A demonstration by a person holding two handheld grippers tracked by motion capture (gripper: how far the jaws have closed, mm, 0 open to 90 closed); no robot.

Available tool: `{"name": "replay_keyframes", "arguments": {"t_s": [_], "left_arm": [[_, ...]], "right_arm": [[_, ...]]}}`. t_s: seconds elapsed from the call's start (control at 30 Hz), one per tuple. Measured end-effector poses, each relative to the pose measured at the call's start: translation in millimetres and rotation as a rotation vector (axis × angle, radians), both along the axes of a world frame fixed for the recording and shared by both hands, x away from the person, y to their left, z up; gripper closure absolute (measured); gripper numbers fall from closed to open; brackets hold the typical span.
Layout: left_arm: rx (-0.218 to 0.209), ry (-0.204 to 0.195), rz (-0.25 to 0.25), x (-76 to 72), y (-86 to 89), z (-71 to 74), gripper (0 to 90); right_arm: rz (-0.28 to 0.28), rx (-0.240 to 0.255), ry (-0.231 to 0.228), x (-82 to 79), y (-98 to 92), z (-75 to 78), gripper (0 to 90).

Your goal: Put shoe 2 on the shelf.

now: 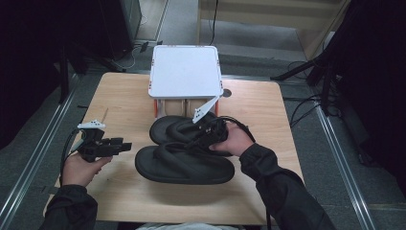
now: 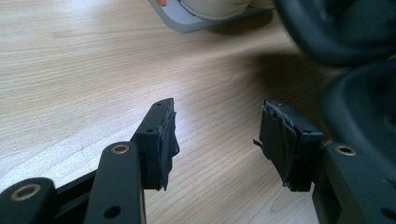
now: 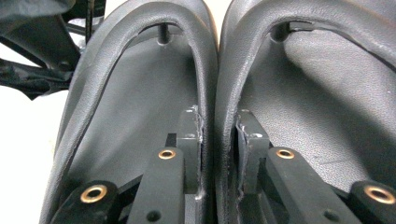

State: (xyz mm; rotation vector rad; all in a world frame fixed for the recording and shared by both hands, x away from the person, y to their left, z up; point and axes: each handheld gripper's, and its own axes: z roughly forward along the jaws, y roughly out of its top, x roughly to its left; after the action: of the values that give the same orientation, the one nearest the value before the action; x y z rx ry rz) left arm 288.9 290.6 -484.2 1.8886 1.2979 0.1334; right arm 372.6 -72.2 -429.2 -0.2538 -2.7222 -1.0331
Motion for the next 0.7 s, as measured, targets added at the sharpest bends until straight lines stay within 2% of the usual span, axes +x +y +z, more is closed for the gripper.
{"name": "replay_keyframes", "arguments": {"t_s": [0.2,0.3,0.47,0.7], "left_arm": [[-0.013,-0.001,0.002,-0.4,-0.1,0.2,46.2],[-0.011,-0.016,-0.008,-1.3,-1.4,1.4,46.1],[-0.006,0.005,-0.011,-0.5,-0.9,0.1,46.1],[-0.007,0.003,-0.005,-0.5,-0.9,-0.1,46.1]], "right_arm": [[0.009,0.008,0.019,6.0,-0.4,20.8,76.2],[0.017,0.012,0.008,6.4,1.6,31.7,76.2],[0.02,0.011,0.0,6.3,3.7,50.5,76.2],[0.016,0.008,-0.009,9.5,5.6,72.3,76.1]]}}
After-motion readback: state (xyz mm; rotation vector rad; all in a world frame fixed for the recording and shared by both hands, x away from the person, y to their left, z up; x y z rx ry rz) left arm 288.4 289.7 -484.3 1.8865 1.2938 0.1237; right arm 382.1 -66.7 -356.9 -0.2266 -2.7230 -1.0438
